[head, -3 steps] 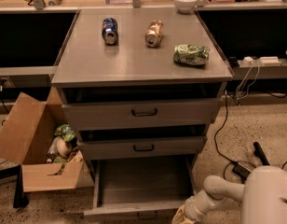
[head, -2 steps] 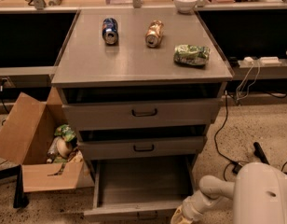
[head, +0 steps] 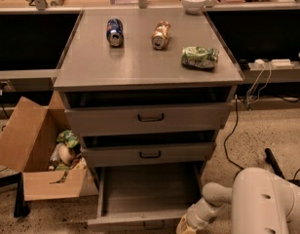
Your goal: Close bottom drawer
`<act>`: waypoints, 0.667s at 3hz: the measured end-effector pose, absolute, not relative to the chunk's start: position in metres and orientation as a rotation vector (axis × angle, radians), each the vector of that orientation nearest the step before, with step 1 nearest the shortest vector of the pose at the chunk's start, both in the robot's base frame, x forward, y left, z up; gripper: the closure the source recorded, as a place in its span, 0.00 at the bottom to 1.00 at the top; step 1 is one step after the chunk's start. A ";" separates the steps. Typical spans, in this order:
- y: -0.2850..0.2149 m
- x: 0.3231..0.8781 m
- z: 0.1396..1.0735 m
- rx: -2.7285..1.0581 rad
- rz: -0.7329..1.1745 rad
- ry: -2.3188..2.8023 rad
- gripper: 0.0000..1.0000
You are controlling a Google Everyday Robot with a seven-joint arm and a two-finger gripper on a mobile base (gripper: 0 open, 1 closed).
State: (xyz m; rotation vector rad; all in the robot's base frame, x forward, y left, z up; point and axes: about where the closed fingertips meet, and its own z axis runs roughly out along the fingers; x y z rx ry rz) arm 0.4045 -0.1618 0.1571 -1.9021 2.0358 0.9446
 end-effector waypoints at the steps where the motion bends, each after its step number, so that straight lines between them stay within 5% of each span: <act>1: -0.162 0.405 0.156 -1.900 0.939 2.039 1.00; 2: -0.163 0.411 0.154 -1.874 0.915 2.054 1.00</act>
Offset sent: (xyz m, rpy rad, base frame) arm 0.0402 -0.0115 -0.0078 -0.0282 -0.0705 -0.1191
